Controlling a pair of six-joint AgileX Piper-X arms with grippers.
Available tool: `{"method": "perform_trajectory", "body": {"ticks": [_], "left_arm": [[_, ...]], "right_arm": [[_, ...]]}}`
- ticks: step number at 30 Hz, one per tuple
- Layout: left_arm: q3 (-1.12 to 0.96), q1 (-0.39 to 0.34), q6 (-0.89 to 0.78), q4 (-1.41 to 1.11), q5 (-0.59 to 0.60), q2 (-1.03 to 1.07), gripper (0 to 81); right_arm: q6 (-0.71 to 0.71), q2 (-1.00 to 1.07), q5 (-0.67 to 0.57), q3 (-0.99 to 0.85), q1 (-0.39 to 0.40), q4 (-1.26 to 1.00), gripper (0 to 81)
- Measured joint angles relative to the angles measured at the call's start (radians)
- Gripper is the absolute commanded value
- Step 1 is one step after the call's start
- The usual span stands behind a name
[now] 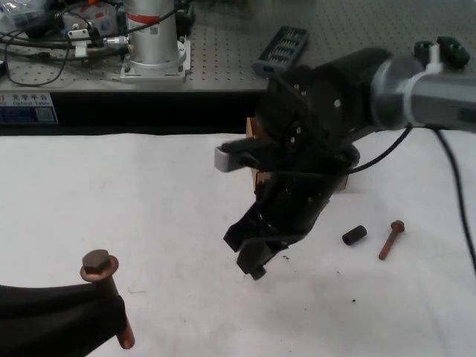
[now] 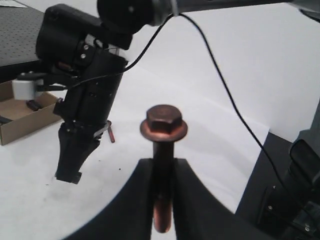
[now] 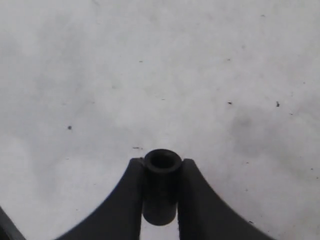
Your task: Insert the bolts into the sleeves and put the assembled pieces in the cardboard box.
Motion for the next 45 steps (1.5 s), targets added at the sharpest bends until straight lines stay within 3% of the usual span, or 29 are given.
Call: {"method": "perform_trajectory", "body": {"ticks": [8, 23, 33, 40, 45], "left_arm": [[0.0, 0.0, 0.0, 0.002, -0.029, 0.0, 0.6], [0.0, 0.0, 0.004, -0.158, -0.008, 0.0, 0.6], [0.0, 0.0, 0.042, -0.282, 0.127, 0.057, 0.6], [0.001, 0.0, 0.044, -0.435, 0.334, 0.272, 0.6], [0.001, -0.024, 0.117, -0.497, 0.372, 0.372, 0.6]], "right_arm": [[-0.025, -0.263, -0.008, 0.177, 0.019, -0.147, 5.4], [-0.002, -0.735, -0.075, 0.787, 0.019, -0.776, 5.4], [0.048, -0.89, -0.196, 1.05, 0.025, -1.145, 5.4], [0.033, -0.932, -0.232, 1.123, 0.099, -1.261, 5.4], [0.0, -0.94, -0.226, 1.136, 0.129, -1.278, 5.4]]}}
